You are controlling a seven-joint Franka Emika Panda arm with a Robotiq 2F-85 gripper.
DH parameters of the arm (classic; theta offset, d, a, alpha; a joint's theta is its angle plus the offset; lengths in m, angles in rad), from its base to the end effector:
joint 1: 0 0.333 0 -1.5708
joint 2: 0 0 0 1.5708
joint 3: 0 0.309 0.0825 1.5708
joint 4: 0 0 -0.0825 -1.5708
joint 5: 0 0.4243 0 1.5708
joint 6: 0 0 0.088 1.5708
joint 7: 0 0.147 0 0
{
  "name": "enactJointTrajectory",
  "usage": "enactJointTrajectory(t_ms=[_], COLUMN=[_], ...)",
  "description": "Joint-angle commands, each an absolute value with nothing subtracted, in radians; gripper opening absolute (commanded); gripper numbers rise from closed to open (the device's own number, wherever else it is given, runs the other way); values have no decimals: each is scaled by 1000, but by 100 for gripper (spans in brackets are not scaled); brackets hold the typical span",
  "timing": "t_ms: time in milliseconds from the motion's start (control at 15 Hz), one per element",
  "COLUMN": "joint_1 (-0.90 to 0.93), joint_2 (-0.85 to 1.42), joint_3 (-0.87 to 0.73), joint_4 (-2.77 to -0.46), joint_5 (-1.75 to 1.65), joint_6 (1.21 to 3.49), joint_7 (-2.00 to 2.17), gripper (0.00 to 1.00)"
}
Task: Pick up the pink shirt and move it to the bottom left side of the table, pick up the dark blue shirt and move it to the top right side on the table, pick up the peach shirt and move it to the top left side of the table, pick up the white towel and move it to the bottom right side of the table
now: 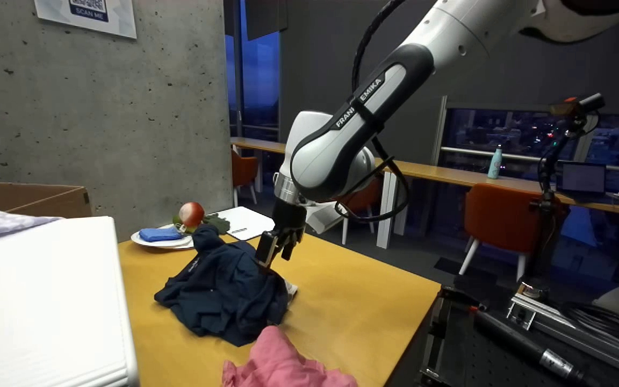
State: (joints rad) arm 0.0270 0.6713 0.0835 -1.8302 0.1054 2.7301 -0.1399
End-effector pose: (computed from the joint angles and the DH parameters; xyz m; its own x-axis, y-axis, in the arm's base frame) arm 0.6919 0.0734 0.1107 0.9648 0.1207 0.2337 0.1434 -0.9862 -0.0827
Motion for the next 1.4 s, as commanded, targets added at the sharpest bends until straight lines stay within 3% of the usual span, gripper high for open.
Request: enactJointTrajectory(t_ms=[0, 600, 667, 1333], joint_1=[48, 64, 63, 65], joint_2=[753, 716, 703, 482], joint_3=[57, 43, 43, -33], joint_4=[-1729, -1723, -1724, -1753], joint_5=[66, 35, 31, -27], joint_6=[2730, 2729, 2727, 2635], joint_7=[-82, -54, -52, -3], gripper=[74, 5, 1, 0])
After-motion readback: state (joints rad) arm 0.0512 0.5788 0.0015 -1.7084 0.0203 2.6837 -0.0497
